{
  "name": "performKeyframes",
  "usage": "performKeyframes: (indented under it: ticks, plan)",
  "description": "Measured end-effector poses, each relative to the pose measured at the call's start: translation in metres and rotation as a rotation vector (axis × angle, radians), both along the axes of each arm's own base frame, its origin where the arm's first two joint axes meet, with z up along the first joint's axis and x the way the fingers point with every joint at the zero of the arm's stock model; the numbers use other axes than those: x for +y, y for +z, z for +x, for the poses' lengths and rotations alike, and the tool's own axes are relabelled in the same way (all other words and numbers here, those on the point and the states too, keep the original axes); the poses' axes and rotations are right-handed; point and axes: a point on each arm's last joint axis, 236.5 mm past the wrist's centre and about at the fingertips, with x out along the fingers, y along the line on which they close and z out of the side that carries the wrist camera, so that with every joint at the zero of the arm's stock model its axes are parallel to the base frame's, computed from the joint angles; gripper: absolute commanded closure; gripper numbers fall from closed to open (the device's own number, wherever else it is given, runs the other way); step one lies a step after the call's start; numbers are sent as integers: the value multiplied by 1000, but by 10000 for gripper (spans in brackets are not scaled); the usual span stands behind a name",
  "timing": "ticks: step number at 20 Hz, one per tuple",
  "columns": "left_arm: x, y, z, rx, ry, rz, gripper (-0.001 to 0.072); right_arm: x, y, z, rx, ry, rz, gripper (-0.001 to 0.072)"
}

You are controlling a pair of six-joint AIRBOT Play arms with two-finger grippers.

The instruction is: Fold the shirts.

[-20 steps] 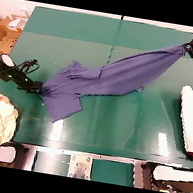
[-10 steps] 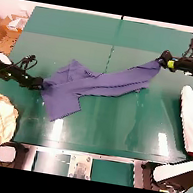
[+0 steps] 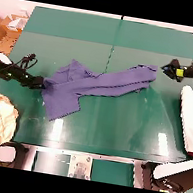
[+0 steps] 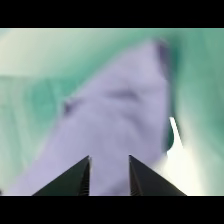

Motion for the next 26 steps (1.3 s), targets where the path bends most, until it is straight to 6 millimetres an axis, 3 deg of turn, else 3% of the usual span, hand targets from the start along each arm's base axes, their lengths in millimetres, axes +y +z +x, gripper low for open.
performKeyframes:
  ticks: [2,4,8,14,15,16,19,21,22,24,25,26]
  plan:
    - [-1,0,0,-1,1,-3,682,-5,-10,-29,78,13,28,458]
    - [-1,1,1,-2,3,-5,682,3,-26,-59,155,30,59,456]
    - [-1,1,1,-3,4,-6,682,48,-66,-101,257,80,112,456]
    - [-2,1,1,-4,5,-9,682,114,-94,-98,256,103,153,444]
    - [-2,1,1,-4,5,-9,682,121,-97,-95,253,104,156,538]
    - [-2,1,2,-5,6,-10,682,128,-101,-94,253,110,153,696]
    - [-2,5,6,-19,10,-14,682,143,-101,-90,244,139,154,695]
    - [-3,24,18,-64,8,-21,683,144,-84,-85,211,185,128,695]
    - [-3,43,27,-108,4,-19,683,143,-61,-80,174,206,134,695]
    - [-2,95,47,-219,-5,-11,683,135,12,-60,37,211,137,695]
    - [-1,132,60,-304,-2,0,682,127,49,-56,-22,220,123,695]
    - [0,176,69,-399,1,13,683,116,100,-49,-120,207,97,694]
